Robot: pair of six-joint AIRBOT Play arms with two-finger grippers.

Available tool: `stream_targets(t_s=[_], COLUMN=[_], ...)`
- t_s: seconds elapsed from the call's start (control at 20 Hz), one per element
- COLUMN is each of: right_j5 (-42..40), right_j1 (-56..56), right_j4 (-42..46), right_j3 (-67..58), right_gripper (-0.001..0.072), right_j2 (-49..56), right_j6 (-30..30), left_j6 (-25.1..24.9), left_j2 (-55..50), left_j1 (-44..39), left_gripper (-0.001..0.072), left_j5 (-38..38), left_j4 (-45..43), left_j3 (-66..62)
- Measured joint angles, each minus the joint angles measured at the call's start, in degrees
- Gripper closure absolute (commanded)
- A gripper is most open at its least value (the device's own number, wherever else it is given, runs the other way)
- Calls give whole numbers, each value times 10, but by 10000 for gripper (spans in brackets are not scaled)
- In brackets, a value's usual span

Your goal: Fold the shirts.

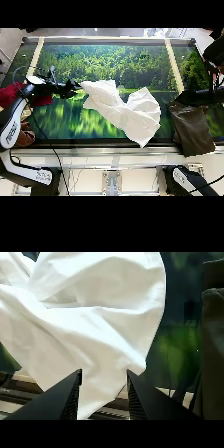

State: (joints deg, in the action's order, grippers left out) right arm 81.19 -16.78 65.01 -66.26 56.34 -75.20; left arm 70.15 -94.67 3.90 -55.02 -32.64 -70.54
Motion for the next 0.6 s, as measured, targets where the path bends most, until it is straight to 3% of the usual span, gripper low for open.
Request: stream_targets(t_s=[0.2, 0.55, 0.6], right_j5=[3, 5, 5], right_j1=[0, 0, 0], right_j4=[-2, -2, -2], right_j3=[10, 14, 14], right_gripper=[372, 373, 373], right_j2=[-35, -92, -97], right_j6=[0, -5, -6], left_j6=[-69, -103, -105], left_j2=[-38, -61, -66], left_j1=[-3, -40, -49], left_gripper=[174, 179, 228], left_j5=[-5, 0, -1], left_j4=[-15, -51, -51], left_j3=[1, -2, -5])
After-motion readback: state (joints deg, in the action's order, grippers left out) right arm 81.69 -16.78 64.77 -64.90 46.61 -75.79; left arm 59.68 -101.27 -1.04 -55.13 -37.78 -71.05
